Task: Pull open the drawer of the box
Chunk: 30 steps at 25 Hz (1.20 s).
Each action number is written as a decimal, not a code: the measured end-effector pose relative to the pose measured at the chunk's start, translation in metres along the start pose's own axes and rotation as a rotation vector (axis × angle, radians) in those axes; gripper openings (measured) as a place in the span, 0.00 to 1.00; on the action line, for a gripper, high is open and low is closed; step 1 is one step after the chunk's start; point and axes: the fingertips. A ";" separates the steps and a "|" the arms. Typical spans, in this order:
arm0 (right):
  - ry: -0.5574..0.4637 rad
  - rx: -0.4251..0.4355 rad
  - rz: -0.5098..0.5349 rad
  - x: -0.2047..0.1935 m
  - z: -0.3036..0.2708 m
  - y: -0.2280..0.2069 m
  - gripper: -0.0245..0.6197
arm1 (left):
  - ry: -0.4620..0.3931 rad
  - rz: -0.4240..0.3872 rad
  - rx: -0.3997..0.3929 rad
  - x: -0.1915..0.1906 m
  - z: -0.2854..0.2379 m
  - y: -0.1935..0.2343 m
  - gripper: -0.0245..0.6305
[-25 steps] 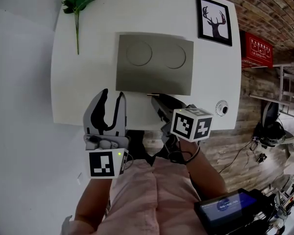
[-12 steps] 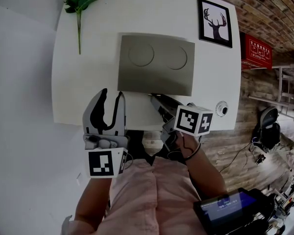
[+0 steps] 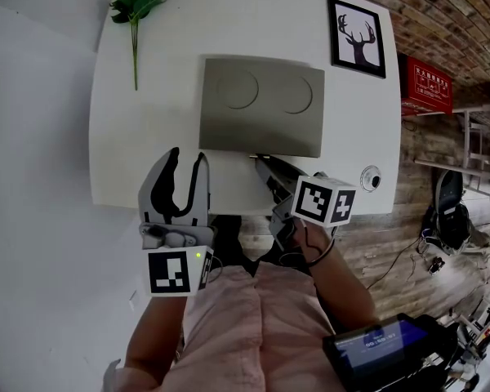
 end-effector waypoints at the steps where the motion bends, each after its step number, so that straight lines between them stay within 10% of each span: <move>1: -0.001 -0.001 -0.001 -0.001 0.001 0.000 0.15 | -0.001 -0.001 0.000 0.000 0.001 0.000 0.27; 30: -0.045 -0.043 -0.031 -0.040 0.019 -0.006 0.15 | -0.073 -0.019 -0.119 0.012 0.013 0.002 0.27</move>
Point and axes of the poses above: the fingertips, and each gripper's own axes: z backward along the fingers, y to its left, x out of its top, and after that the axes turned 9 degrees about -z, right-handed
